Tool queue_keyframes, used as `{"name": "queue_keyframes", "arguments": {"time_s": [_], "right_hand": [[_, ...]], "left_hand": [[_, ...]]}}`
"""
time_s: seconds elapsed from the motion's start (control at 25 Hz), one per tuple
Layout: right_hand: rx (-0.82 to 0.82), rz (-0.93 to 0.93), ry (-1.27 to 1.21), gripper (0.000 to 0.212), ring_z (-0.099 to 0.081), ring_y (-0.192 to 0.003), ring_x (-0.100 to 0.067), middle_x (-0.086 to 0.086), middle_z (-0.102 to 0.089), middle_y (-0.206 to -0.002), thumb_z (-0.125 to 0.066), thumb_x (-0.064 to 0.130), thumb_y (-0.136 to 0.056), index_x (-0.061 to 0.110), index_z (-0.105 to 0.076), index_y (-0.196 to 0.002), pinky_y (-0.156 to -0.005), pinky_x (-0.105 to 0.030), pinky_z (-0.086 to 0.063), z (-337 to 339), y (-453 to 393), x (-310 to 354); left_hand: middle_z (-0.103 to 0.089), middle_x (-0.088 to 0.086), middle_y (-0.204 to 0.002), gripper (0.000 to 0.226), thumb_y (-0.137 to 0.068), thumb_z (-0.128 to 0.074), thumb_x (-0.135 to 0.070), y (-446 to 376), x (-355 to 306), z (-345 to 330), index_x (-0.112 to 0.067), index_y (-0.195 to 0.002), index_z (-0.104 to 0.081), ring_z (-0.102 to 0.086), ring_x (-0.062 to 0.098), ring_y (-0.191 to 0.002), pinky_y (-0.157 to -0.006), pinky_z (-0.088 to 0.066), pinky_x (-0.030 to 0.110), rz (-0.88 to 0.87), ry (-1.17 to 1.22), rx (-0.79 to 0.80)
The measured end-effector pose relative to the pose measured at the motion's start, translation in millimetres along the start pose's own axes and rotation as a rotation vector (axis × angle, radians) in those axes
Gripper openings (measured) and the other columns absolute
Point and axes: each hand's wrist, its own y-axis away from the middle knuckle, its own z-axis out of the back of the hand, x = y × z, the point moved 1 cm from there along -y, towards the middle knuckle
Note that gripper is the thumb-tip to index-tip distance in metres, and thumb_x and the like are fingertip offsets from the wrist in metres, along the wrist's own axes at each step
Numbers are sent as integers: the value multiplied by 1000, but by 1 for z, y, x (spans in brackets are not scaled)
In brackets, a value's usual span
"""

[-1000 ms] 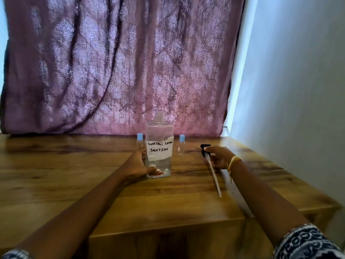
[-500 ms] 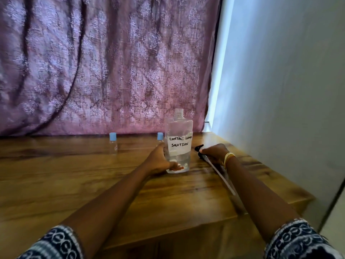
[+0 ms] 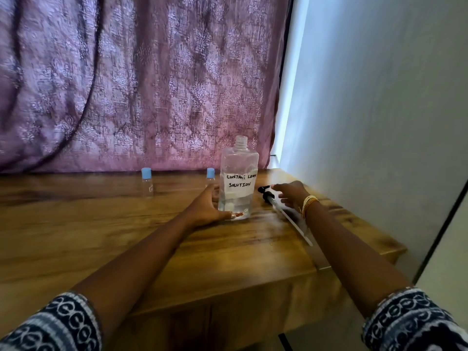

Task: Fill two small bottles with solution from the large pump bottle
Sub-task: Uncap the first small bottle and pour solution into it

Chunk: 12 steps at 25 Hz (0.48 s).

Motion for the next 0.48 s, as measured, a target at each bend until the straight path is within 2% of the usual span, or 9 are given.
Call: {"name": "queue_keyframes", "arguments": {"time_s": [0.08,0.16,0.24,0.32,0.4,0.48], "right_hand": [[-144,95,121,16,-56,-76,-29,-18,-63,-86,-64,13,-82,-1,-60,-89,-63,-31,-43,-1,18,8],[-123,166,216,10,-56,-70,-28,-15,-63,-77,-57,10,-80,2,-61,-78,-61,-30,-44,-8,45,18],[70,129,316,20,-53,-56,-23,-12,-60,-64,-52,9,-86,4,-59,-68,-52,-24,-41,-18,79,30],[326,25,477,29,-51,-52,-18,-7,-60,-57,-43,8,-92,6,-61,-70,-48,-20,-38,-27,114,41],[559,-48,588,29,-56,-58,-15,-5,-65,-65,-39,9,-96,6,-64,-82,-54,-23,-39,-38,135,48],[705,-49,567,27,-60,-63,-14,-5,-68,-73,-40,12,-98,7,-65,-90,-58,-22,-42,-58,150,50]], "left_hand": [[-54,3,-116,88,-69,-84,-25,10,1,11,-18,-142,-34,-57,20,-104,-82,-52,29,3,29,-13],[-61,7,-108,74,-70,-79,-30,21,7,24,-18,-134,-45,-62,22,-98,-82,-55,35,18,27,-57],[-66,7,-100,55,-77,-76,-28,32,12,38,-18,-126,-54,-65,19,-91,-77,-55,32,35,-17,-93],[-67,5,-92,41,-82,-73,-23,43,14,52,-14,-120,-58,-64,15,-83,-69,-49,25,30,-64,-116],[-68,9,-91,34,-84,-71,-21,50,17,66,-11,-115,-62,-62,17,-82,-69,-46,24,34,-97,-145],[-69,16,-95,26,-84,-70,-20,60,23,82,-12,-109,-65,-63,22,-86,-70,-45,24,43,-129,-190]]}}
